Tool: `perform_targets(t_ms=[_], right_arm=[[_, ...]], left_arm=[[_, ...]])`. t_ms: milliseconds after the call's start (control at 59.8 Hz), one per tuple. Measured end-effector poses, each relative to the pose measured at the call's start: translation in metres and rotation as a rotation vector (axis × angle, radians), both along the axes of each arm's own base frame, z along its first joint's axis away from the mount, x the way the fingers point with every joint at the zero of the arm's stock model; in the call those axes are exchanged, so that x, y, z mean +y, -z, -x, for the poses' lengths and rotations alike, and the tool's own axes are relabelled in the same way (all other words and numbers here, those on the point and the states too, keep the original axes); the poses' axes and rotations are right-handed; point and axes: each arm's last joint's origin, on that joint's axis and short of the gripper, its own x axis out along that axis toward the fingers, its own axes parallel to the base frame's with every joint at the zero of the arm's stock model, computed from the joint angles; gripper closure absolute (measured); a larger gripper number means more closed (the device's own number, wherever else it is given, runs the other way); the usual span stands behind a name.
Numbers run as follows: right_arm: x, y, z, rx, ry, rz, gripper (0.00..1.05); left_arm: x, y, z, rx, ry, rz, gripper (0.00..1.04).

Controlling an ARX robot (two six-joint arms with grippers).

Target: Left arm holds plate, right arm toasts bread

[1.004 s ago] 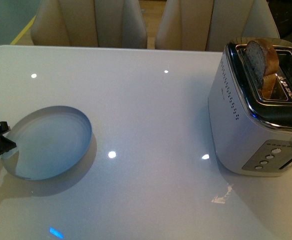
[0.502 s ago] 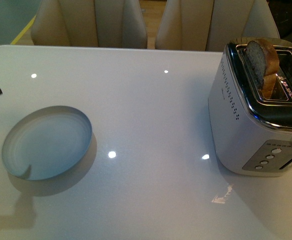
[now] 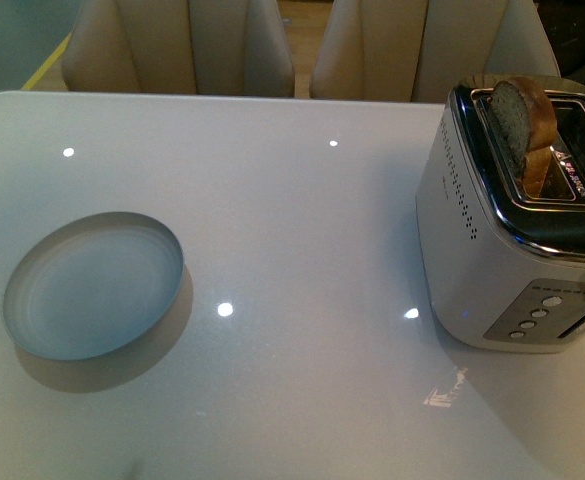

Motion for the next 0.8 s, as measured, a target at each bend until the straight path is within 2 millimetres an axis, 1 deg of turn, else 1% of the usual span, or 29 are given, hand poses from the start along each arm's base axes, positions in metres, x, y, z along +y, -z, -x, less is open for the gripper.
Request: perform_targets(t_ms=[84, 134, 167, 217, 234, 268, 284, 318, 335, 385, 401, 468, 535, 652, 803], right_arm=[[0.000, 0.000, 0.000, 0.000, 0.000, 0.000, 0.09], [0.000, 0.000, 0.000, 0.000, 0.000, 0.000, 0.09], [0.000, 0.000, 0.000, 0.000, 0.000, 0.000, 0.09], [0.000, 0.000, 0.000, 0.000, -0.001, 0.000, 0.09], [0.000, 0.000, 0.000, 0.000, -0.002, 0.000, 0.09], [0.000, 0.000, 0.000, 0.000, 0.000, 0.000, 0.09], [0.000, 0.000, 0.000, 0.000, 0.000, 0.000, 0.09], [0.000, 0.000, 0.000, 0.000, 0.000, 0.000, 0.09], [0.000, 0.000, 0.000, 0.000, 0.000, 0.000, 0.09], [0.000, 0.000, 0.000, 0.000, 0.000, 0.000, 0.09], [0.000, 0.000, 0.000, 0.000, 0.000, 0.000, 0.09], [0.000, 0.000, 0.000, 0.000, 0.000, 0.000, 0.09], [0.000, 0.000, 0.000, 0.000, 0.000, 0.000, 0.09], [0.000, 0.000, 0.000, 0.000, 0.000, 0.000, 0.09], [0.000, 0.000, 0.000, 0.000, 0.000, 0.000, 0.09]], left_arm=[[-0.011, -0.012, 0.010, -0.030, 0.005, 0.012, 0.07], [-0.012, -0.014, 0.011, -0.035, 0.007, 0.017, 0.07], [-0.013, -0.013, 0.011, -0.072, -0.024, -0.019, 0.10], [-0.008, -0.009, 0.015, -0.232, -0.156, -0.126, 0.20], [-0.007, -0.008, 0.016, -0.253, -0.172, -0.143, 0.22], [-0.001, -0.004, 0.023, -0.323, -0.220, -0.206, 0.29], [0.000, -0.002, 0.025, -0.336, -0.225, -0.219, 0.31], [0.006, 0.001, 0.034, -0.375, -0.236, -0.252, 0.38], [0.008, 0.002, 0.036, -0.381, -0.237, -0.261, 0.40], [0.015, 0.006, 0.048, -0.404, -0.238, -0.301, 0.50], [0.016, 0.007, 0.050, -0.406, -0.238, -0.303, 0.52], [0.023, 0.016, 0.063, -0.405, -0.232, -0.331, 0.66], [0.028, 0.023, 0.072, -0.395, -0.230, -0.345, 0.77], [0.036, 0.032, 0.090, -0.399, -0.225, -0.352, 1.02], [0.044, 0.040, 0.108, -0.401, -0.230, -0.357, 1.02]])
